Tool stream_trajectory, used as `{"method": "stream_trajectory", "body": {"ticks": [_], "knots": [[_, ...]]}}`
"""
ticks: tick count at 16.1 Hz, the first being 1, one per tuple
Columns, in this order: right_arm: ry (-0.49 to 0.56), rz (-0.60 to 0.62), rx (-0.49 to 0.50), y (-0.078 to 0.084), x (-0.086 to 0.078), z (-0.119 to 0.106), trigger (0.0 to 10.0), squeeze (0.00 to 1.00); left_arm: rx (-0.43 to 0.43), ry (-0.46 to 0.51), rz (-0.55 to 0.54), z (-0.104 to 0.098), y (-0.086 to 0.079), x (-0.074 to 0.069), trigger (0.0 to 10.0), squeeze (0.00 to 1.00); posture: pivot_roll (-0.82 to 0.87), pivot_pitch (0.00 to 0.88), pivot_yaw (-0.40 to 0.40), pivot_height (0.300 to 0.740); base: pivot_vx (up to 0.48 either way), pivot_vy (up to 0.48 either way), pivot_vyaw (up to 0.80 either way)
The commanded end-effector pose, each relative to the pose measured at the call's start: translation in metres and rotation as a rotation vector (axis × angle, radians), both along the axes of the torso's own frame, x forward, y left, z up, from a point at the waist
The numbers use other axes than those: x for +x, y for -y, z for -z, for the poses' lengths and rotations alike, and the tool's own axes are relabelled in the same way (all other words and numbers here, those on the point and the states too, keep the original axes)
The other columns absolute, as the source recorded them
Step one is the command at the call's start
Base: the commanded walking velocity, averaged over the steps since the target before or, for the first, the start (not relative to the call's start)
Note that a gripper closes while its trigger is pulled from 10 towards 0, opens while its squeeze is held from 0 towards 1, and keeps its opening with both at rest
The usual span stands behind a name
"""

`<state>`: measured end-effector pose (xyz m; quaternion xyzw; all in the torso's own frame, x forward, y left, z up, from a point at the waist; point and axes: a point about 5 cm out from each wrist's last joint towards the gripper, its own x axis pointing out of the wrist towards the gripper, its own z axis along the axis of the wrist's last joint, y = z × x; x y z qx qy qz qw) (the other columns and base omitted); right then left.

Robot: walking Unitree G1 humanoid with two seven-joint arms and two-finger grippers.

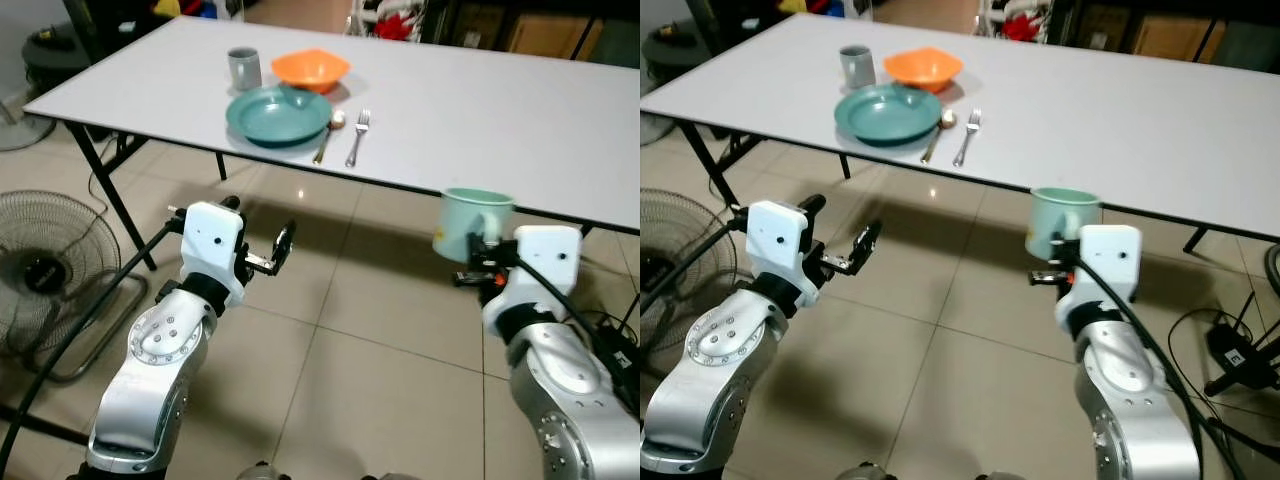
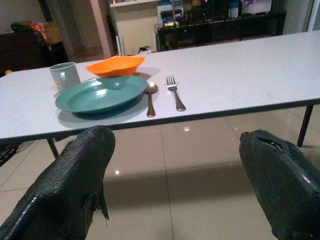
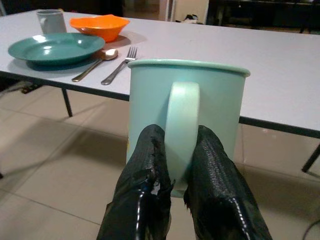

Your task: Setting the table

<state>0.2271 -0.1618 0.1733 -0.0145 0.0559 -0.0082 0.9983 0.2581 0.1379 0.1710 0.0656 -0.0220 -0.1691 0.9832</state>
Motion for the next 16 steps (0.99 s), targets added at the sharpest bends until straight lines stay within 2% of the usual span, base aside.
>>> {"method": "stream_trajectory", "body": {"ticks": [1, 5, 7, 16], "knots": [[0.018, 0.004, 0.008, 0.0001, 0.0017, -0.0043, 10.0, 0.00, -0.012, 0.001, 0.023, -0.0016, -0.0017, 0.0021, 10.0, 0.00, 0.01, 0.063, 0.056, 0.740, 0.000, 0.000, -0.67], [0.020, 0.018, 0.017, 0.0014, 0.0027, -0.0044, 10.0, 0.00, -0.015, -0.005, 0.049, -0.0029, 0.0021, 0.0024, 10.0, 0.00, 0.00, 0.062, 0.061, 0.740, 0.000, 0.000, -0.80], [0.029, 0.025, 0.012, 0.0024, 0.0023, -0.0058, 10.0, 0.00, -0.020, -0.007, 0.051, -0.0032, 0.0027, 0.0035, 10.0, 0.00, 0.00, 0.060, 0.064, 0.740, 0.294, 0.000, -0.77], [0.054, 0.025, -0.016, 0.0053, 0.0049, -0.0097, 10.0, 0.00, -0.048, -0.012, 0.052, -0.0019, 0.0039, 0.0061, 10.0, 0.00, -0.01, 0.049, 0.062, 0.740, 0.320, 0.000, 0.00]]}}
